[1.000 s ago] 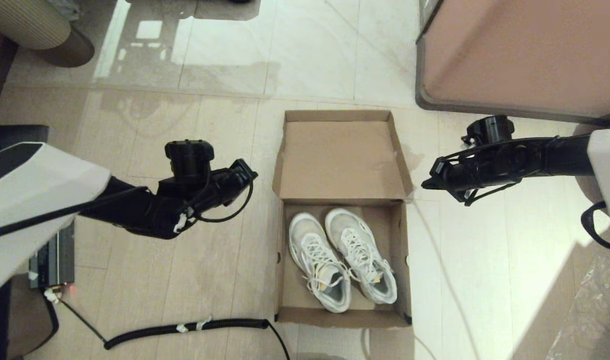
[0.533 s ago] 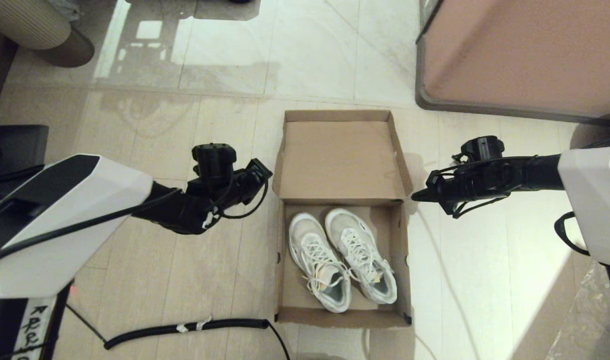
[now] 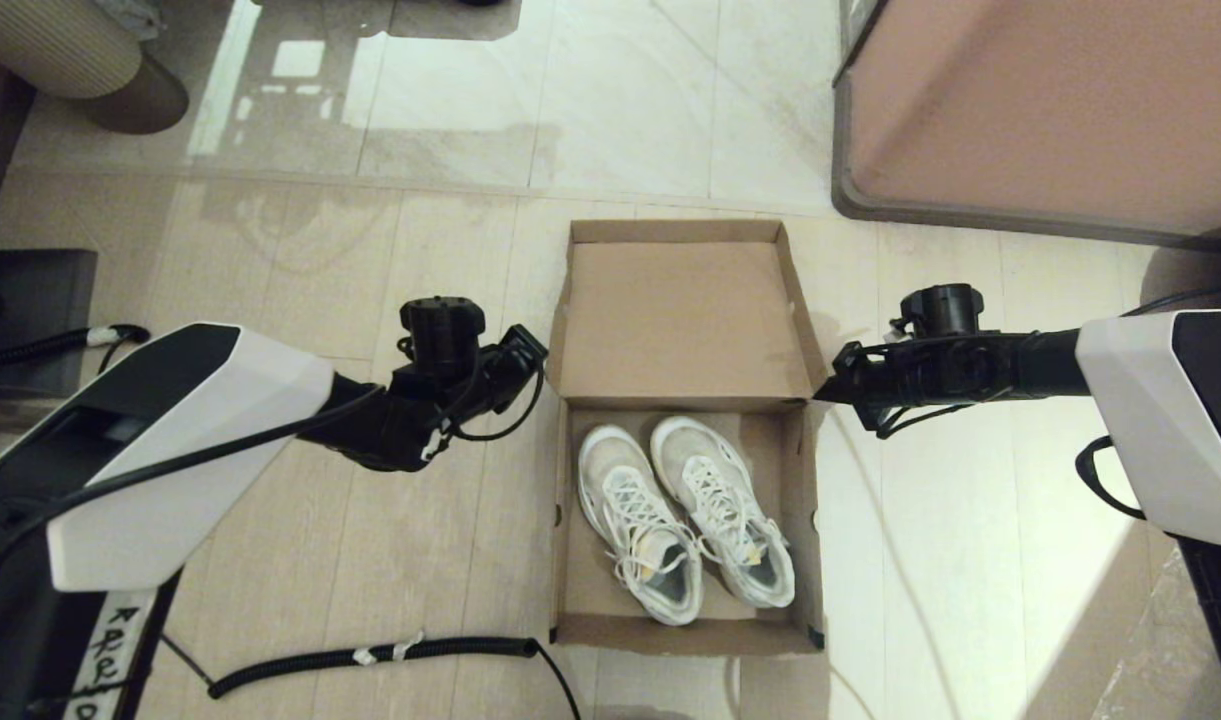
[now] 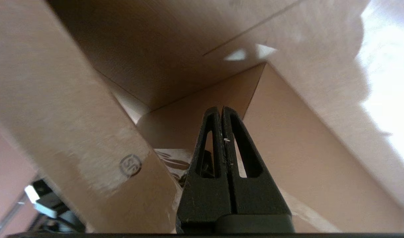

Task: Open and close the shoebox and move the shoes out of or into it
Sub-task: Close the shoe box

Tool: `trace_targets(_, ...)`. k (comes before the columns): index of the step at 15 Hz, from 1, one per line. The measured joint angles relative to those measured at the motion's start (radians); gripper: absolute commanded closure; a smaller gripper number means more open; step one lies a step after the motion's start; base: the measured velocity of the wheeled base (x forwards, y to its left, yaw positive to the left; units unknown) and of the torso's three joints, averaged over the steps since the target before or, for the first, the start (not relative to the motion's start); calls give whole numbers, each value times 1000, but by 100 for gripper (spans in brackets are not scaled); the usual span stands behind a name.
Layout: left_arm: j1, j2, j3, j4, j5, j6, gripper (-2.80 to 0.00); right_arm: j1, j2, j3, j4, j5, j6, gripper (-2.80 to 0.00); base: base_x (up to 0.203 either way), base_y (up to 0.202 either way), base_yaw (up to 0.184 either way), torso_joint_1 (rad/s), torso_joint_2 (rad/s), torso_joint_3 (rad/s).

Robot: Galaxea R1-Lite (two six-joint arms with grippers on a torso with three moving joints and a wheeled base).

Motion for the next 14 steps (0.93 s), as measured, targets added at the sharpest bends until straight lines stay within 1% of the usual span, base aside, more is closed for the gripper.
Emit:
trace_targets(1,-1,4,-1,0,0,0,0,6,3,0,-4,0,13,0,0,0,0,0,0,0)
trace_targets(7,-1,11,19,2,9,1,0,25,9,8,-3,-2,21,0,0,0,0,0,0,0)
trace_targets(11,-6,-9,102,-9,32,3,0,32,-3,45,14,-9,33,0,0,0,0,0,0,0)
trace_targets(14,-7,-35,171,-10,34,3,0,33,-28,111,14,-14,31,0,0,0,0,0,0,0)
